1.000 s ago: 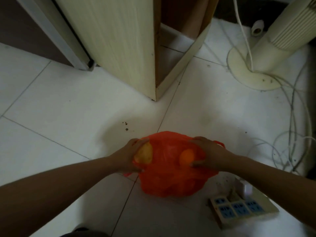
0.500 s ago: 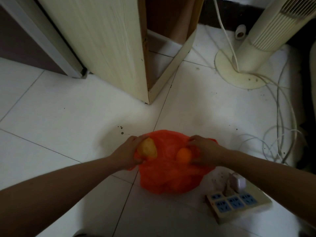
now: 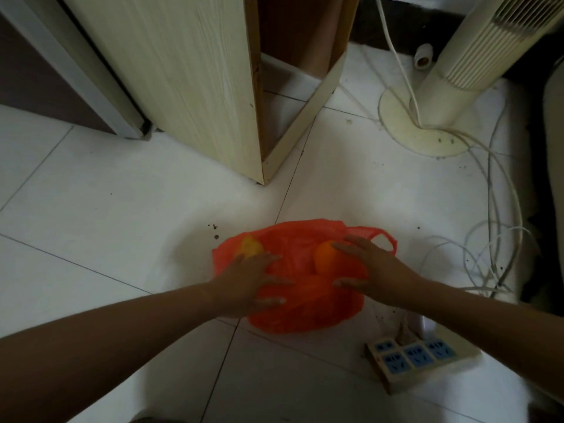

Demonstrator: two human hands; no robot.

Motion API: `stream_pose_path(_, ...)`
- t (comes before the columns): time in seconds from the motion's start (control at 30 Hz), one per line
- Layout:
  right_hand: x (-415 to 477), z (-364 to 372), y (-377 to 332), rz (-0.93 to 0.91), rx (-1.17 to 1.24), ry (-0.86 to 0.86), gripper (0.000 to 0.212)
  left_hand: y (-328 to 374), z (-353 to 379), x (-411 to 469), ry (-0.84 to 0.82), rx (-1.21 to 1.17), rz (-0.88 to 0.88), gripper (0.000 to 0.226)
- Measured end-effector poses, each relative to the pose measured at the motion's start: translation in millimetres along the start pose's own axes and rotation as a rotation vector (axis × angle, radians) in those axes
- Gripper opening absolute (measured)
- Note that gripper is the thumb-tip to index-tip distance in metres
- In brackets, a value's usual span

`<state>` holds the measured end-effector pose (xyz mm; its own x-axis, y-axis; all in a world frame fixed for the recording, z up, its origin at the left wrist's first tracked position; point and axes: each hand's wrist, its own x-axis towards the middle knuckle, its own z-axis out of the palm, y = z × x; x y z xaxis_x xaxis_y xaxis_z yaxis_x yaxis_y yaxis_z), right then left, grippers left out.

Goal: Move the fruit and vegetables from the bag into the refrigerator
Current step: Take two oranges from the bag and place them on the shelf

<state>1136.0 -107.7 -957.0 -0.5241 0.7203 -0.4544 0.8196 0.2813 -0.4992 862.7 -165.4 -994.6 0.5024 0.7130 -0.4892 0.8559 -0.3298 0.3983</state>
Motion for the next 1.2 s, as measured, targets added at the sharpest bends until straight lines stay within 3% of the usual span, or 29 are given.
stream_pose_path(0.1, 1, 15, 4, 0.157, 0.137, -0.002, 0.092, 5, 3, -4, -0.15, 0.143, -0.013, 0.077)
stream_pose_path(0.2, 6, 24, 2, 0.185, 0.179, -0.022, 0.102, 3, 5, -5, -0.159, 0.178, 0.001, 0.067)
stream_pose_path(0.3, 14, 32, -3, 0.187, 0.187, -0.043, 0.107, -7, 10, -5, -0.054, 0.148, 0.004, 0.074)
stream_pose_path(0.37, 21, 36, -2, 0.174, 0.165, -0.065, 0.109, -18, 18, -2, 0.122, 0.135, 0.013, 0.085)
stream_pose_path(0.43, 28, 38, -2, 0.144, 0.148, -0.073, 0.108, -27, 19, -1, 0.197, 0.134, -0.048, 0.096)
stream_pose_path(0.6, 55, 22, -5, 0.0, 0.085, -0.059, 0.099, -42, 11, -2, 0.072, 0.073, -0.241, 0.108)
stream_pose_path(0.73, 68, -12, -3, -0.106, 0.005, 0.148, 0.078, -35, 11, -7, 0.092, -0.148, -0.385, 0.124)
stream_pose_path(0.93, 26, -10, -17, -0.136, -0.071, 0.287, 0.055, -2, 3, -8, 0.15, -0.423, -0.262, 0.076)
stream_pose_path(1.07, 9, 15, -21, -0.017, -0.124, 0.097, 0.075, 2, -16, -6, 0.3, -0.139, -0.252, 0.081)
stream_pose_path(1.2, 13, 20, -3, 0.009, -0.197, -0.042, 0.074, -6, -28, 11, 0.361, -0.163, -0.146, 0.074)
